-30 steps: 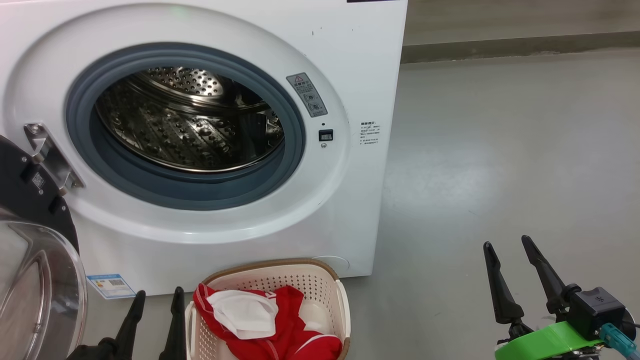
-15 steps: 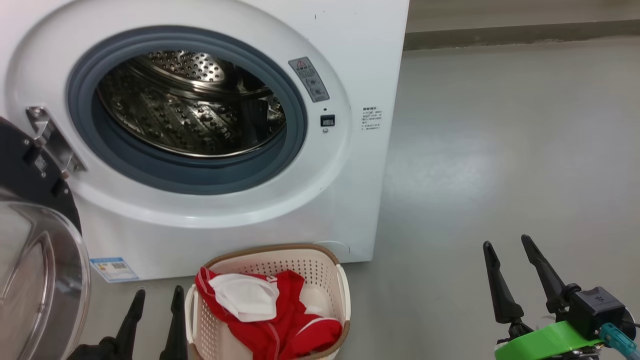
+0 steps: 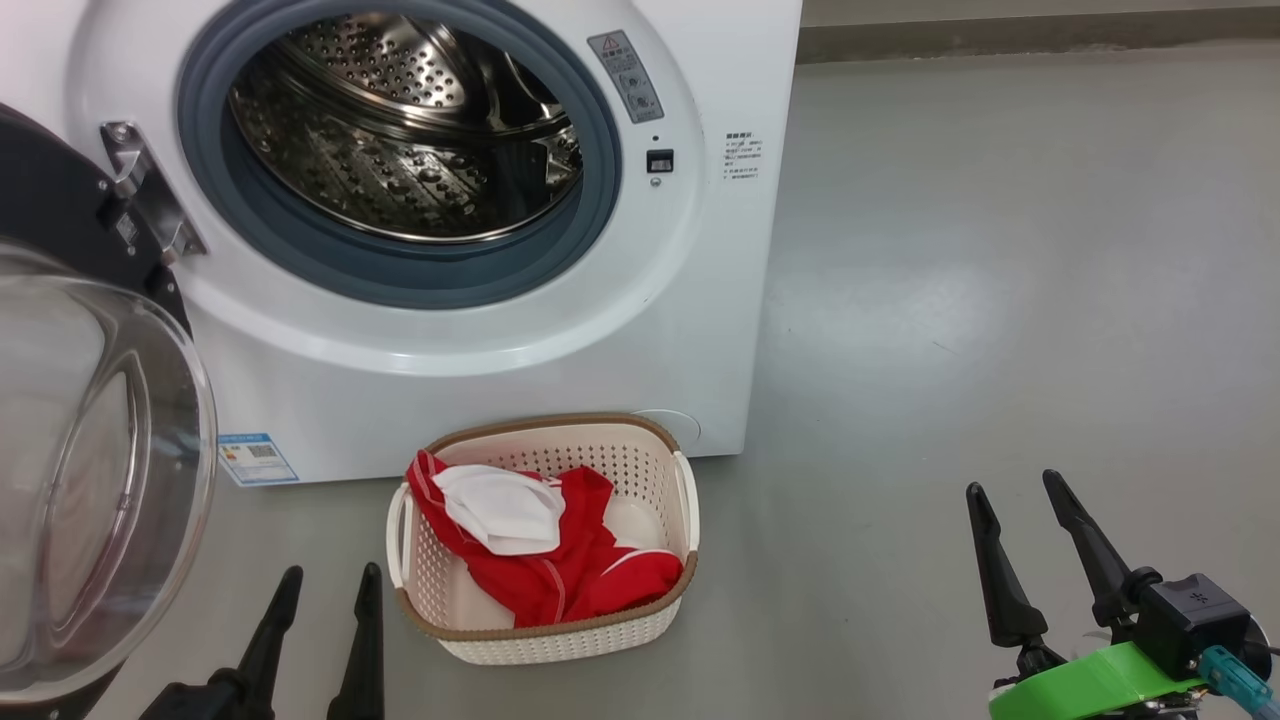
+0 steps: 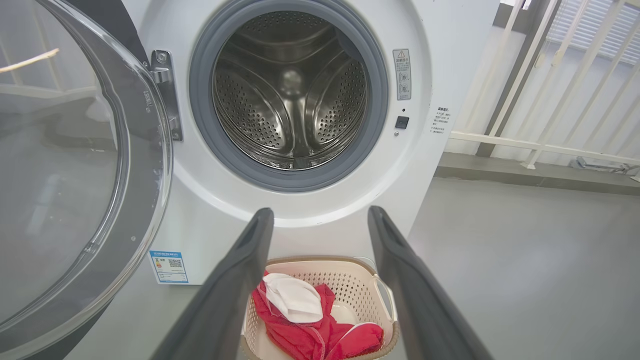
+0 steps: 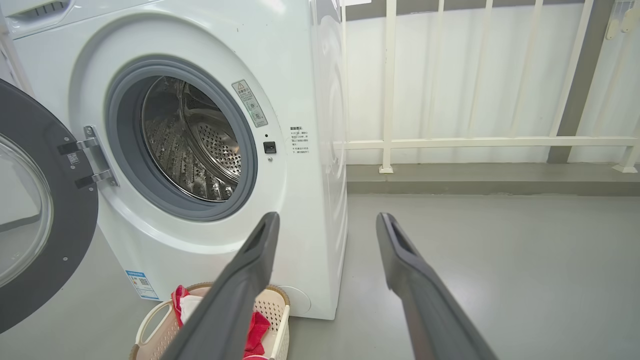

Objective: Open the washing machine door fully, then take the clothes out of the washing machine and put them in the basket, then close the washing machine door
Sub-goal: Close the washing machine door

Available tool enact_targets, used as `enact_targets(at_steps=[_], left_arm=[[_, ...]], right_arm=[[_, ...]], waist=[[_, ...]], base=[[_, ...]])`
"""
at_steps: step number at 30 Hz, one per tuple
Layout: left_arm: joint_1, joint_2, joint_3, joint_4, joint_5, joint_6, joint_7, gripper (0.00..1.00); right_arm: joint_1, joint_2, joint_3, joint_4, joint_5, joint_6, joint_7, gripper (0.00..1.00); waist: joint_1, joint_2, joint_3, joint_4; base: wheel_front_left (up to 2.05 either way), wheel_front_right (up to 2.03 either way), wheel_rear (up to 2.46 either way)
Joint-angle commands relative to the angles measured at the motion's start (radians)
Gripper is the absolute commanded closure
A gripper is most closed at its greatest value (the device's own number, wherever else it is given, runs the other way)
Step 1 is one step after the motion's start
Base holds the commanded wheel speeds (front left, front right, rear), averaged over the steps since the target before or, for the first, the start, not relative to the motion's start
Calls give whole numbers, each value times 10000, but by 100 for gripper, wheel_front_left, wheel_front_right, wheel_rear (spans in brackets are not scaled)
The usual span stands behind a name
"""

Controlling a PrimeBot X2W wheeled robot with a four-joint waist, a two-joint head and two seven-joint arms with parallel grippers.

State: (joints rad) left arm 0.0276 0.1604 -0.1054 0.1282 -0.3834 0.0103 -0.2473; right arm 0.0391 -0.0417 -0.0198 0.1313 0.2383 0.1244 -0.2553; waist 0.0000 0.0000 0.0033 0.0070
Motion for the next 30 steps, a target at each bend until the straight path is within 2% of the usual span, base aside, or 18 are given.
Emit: enact_targets(at_steps=[1,16,30], left_arm=[[-178,175,310,-286,148,126,-95,0],[-262,59,304,-427,282,197,-132,0],[-316,-30,517,-847,530,420,-143,0]], right_arm=[[-331,-85,239,-218,-78,63,-65,0],[-339,-85,213,-234,-86,63,-65,0],[-397,-85,360,-308,-93,63,-65,0]], waist=[[0,0,10,19],[0,0,55,308],[0,0,137,1451]], base=[[-60,60,0],[-7,7,0],[0,0,0]])
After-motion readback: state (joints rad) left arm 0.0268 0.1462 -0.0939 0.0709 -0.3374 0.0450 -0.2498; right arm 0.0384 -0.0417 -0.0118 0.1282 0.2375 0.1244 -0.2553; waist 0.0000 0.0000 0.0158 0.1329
